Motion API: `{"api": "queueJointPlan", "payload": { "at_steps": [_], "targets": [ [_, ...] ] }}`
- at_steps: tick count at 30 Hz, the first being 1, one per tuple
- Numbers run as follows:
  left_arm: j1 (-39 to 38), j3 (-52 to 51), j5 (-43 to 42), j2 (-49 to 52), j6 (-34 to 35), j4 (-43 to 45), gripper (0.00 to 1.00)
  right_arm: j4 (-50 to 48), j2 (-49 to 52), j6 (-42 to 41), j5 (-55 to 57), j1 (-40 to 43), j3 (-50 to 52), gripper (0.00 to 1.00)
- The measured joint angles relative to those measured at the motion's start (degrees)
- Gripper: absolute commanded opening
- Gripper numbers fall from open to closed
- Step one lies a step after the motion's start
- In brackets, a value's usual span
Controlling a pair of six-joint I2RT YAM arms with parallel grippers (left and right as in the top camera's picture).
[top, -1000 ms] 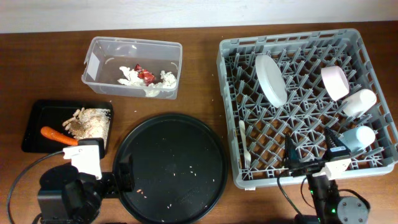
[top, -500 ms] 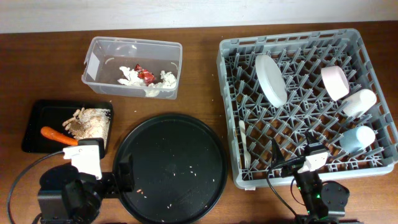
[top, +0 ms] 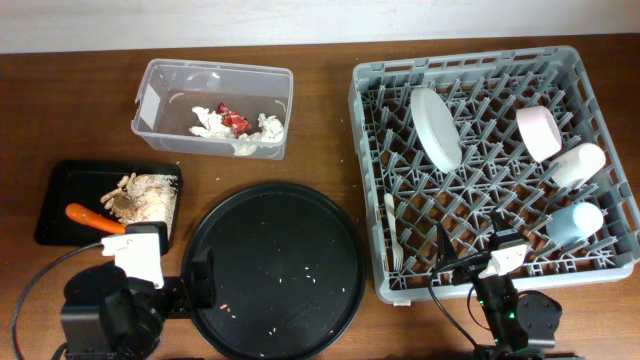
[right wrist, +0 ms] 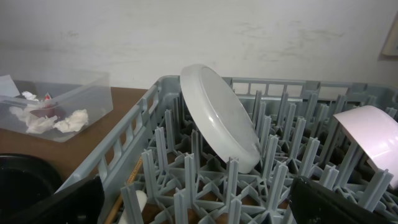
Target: Sort waste into correct bins and load items into the dishwasher rack
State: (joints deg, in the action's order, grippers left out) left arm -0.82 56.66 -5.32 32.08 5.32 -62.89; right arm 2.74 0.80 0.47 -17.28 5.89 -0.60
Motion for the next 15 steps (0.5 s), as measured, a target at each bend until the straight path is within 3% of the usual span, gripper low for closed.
{"api": "queueJointPlan", "payload": {
  "at_steps": [11,15],
  "targets": [
    [0.7,-0.4,0.9,-1.0,0.0,-2.4,0.99,0.0,0.0,0.0,0.0,0.0,0.0,0.98],
    [2.6,-7.3,2.6,-8.8,0.0,4.0,0.99,0.0,0.0,0.0,0.0,0.0,0.0,0.98]
  ]
}}
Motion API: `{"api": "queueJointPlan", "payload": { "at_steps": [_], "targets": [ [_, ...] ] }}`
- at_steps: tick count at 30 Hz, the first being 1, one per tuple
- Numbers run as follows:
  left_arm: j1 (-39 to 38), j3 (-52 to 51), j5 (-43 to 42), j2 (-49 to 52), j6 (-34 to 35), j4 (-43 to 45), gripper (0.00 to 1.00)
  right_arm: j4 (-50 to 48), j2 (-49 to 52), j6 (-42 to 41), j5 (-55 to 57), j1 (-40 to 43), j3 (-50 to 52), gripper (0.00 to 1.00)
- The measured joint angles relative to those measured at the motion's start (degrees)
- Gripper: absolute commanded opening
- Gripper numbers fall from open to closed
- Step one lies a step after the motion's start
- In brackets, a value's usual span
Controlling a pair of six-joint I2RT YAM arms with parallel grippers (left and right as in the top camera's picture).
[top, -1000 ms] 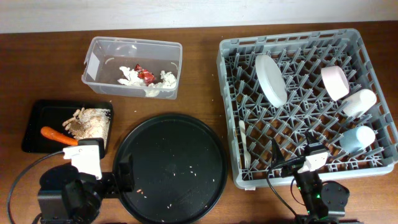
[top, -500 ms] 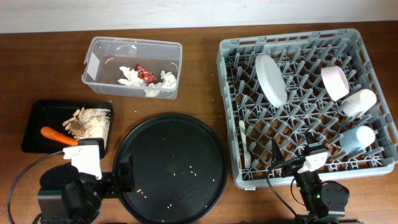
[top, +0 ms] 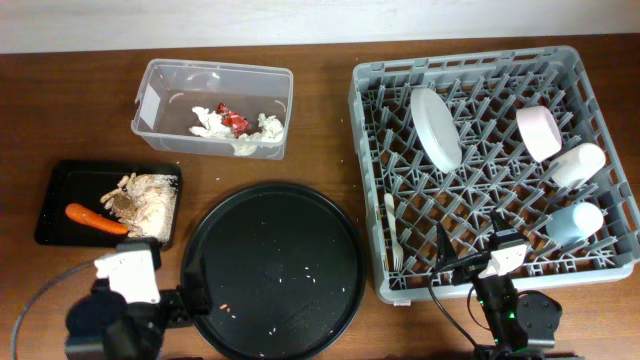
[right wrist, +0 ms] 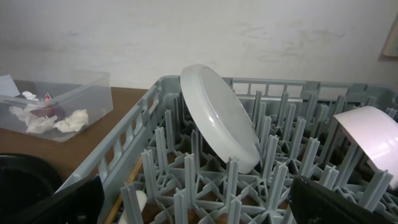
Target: Sort waste into correct bins and load items into the dishwasher rack
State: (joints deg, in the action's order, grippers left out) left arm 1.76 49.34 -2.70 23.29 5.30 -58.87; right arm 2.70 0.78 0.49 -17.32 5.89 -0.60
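The grey dishwasher rack (top: 600, 75) holds a white plate (top: 437, 128), a pink bowl (top: 538, 132), two white cups (top: 577, 163) and a fork (top: 393, 230). My right gripper (right wrist: 196, 202) is open at the rack's near edge, with only rack tines between its fingers; it shows from overhead too (top: 472, 256). A clear bin (top: 150, 100) holds tissues and a red wrapper. A black tray (top: 60, 195) carries food scraps and a carrot (top: 95, 217). My left gripper (top: 185, 295) sits low at the front left, beside the black round plate (top: 275, 270); its jaws are not discernible.
Crumbs dot the black round plate. The plate (right wrist: 221, 118) stands tilted in the rack's tines, ahead of the right gripper, and the pink bowl (right wrist: 373, 140) leans to the right. Cables trail from both arm bases at the table's front edge.
My left arm has drawn back toward the front edge and no longer overlaps the black tray's near corner. The right arm and all the objects are unchanged.
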Motion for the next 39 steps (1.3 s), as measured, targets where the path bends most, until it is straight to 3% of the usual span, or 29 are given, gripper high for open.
{"api": "queueJointPlan", "payload": {
  "at_steps": [7,14,19,24,27,39],
  "targets": [
    [0.0,-24.9,0.4,-17.0,-0.2,20.6,0.99,0.0,0.0,0.0,-0.2,0.0,0.0,0.98],
    [0.0,-39.7,0.4,-22.4,-0.2,48.7,1.00,0.0,0.0,0.0,-0.2,0.0,0.0,0.98],
    [0.0,-47.3,0.7,-22.4,-0.2,64.1,0.99,0.0,0.0,0.0,-0.2,0.0,0.0,0.98],
    [0.0,-48.3,5.1,-22.5,0.7,63.8,0.99,0.0,0.0,0.0,-0.2,0.0,0.0,0.98],
    [-0.1,-48.5,5.5,-22.6,3.1,54.3,0.99,0.0,0.0,0.0,-0.2,0.0,0.0,0.98],
    [-1.0,-48.6,4.0,-22.6,4.4,54.3,0.99,0.0,0.0,0.0,-0.2,0.0,0.0,0.98]
  ]
}}
